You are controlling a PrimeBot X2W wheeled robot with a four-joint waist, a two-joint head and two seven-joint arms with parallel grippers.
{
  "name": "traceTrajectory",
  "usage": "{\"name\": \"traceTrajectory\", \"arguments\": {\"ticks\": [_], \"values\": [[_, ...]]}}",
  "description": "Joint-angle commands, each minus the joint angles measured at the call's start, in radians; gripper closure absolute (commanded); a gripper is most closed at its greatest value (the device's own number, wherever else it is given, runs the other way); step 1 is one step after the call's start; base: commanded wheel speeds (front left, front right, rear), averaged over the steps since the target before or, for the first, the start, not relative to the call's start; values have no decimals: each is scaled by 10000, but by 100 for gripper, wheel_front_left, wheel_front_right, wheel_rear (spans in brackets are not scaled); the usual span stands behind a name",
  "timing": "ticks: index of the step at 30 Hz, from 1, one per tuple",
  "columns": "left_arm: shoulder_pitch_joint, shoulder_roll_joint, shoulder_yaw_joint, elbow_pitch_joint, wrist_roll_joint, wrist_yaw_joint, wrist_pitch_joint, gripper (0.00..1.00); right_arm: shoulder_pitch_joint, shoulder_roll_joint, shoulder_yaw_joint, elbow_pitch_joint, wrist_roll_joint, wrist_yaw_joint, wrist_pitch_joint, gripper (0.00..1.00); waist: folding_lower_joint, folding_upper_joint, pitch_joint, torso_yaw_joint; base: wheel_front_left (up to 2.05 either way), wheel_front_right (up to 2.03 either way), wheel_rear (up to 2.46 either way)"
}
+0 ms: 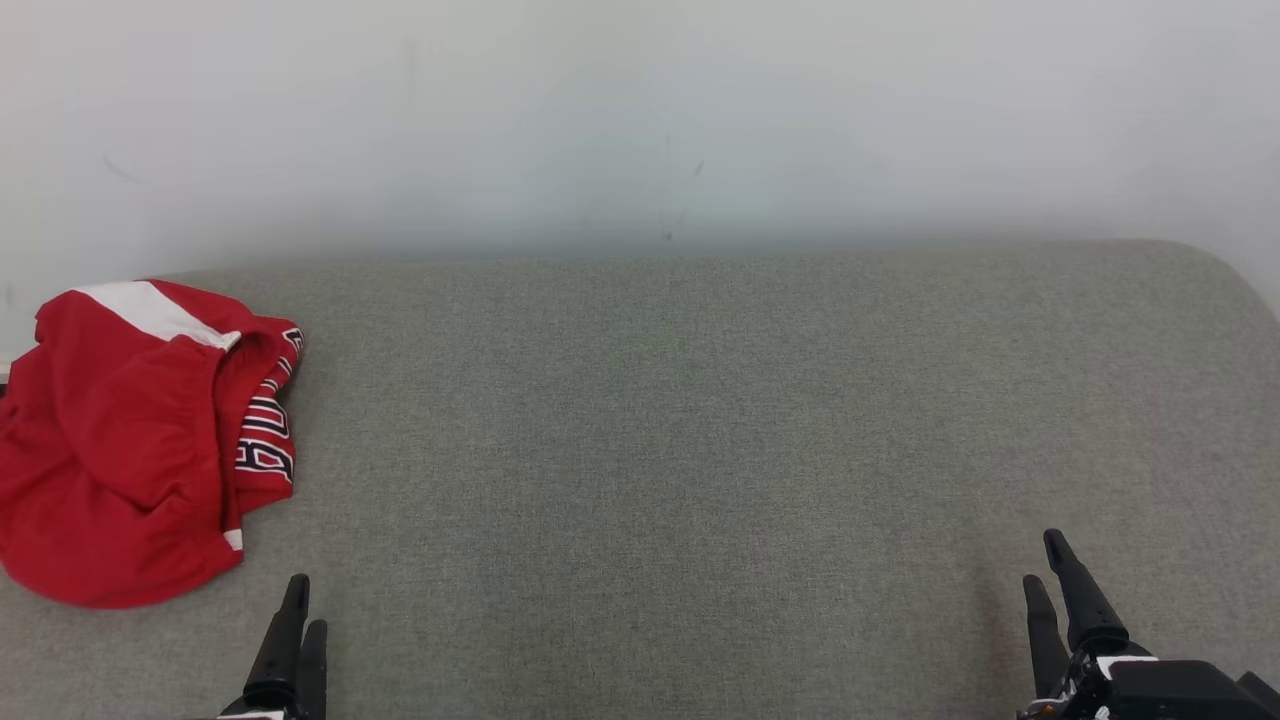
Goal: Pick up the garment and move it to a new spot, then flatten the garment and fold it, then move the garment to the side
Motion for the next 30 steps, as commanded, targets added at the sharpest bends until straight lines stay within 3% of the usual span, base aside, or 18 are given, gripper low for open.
{"name": "traceTrajectory", "arguments": {"ticks": [1, 13, 21, 30], "values": [[-136, 28, -94, -215, 40, 0, -141, 0, -161, -27, 111, -265, -20, 14, -121, 0, 0, 0, -4, 0, 0, 0, 0], [41, 22, -363, -394, 626, 0, -706, 0, 4, -34, 532, -579, -678, 26, -700, 0, 0, 0, -34, 8, 0, 0, 0], [3, 17, -475, -185, 2026, 90, -1042, 0, 132, -38, 502, -676, -1699, 34, -1043, 0, 0, 0, -57, 50, 0, 0, 0], [56, 13, -684, -214, 3992, 414, -1382, 0, 214, -43, 565, -556, -3699, 43, -1390, 0, 0, 0, -74, 91, 0, 0, 0]]}}
